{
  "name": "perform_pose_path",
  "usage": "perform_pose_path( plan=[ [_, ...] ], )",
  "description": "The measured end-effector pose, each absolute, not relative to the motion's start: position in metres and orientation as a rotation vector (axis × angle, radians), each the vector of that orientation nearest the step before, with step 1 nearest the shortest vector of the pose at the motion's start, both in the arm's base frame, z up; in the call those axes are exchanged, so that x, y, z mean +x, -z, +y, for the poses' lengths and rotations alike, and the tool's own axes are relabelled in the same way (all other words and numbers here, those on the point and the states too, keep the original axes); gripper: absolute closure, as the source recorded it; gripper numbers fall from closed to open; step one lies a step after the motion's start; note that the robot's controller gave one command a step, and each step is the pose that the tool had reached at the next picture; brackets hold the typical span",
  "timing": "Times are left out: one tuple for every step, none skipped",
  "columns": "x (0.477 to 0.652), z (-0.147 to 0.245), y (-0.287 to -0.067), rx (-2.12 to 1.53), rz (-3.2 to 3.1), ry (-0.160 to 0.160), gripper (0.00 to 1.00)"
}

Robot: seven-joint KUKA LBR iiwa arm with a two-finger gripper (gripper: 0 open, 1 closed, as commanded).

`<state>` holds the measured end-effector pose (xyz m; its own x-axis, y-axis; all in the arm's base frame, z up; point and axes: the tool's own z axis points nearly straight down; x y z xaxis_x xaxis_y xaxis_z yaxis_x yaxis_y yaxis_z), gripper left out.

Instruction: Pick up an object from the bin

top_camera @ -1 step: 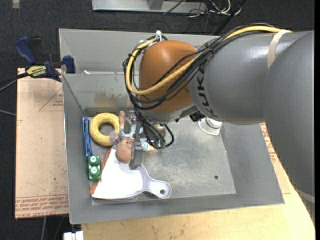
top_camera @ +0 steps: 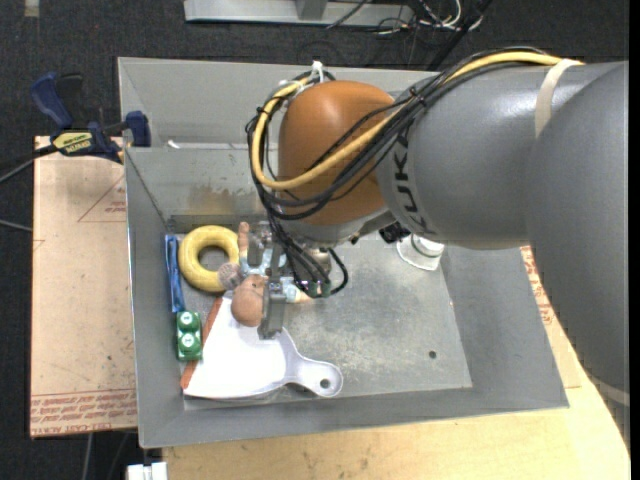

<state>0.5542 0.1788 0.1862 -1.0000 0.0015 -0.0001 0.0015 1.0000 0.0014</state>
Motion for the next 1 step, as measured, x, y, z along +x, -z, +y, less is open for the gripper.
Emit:
perform_pose_path(
  plan=[
    [0.5595, 0.1743, -0.1644, -0.082, 3.135, -0.005, 0.00]
  ],
)
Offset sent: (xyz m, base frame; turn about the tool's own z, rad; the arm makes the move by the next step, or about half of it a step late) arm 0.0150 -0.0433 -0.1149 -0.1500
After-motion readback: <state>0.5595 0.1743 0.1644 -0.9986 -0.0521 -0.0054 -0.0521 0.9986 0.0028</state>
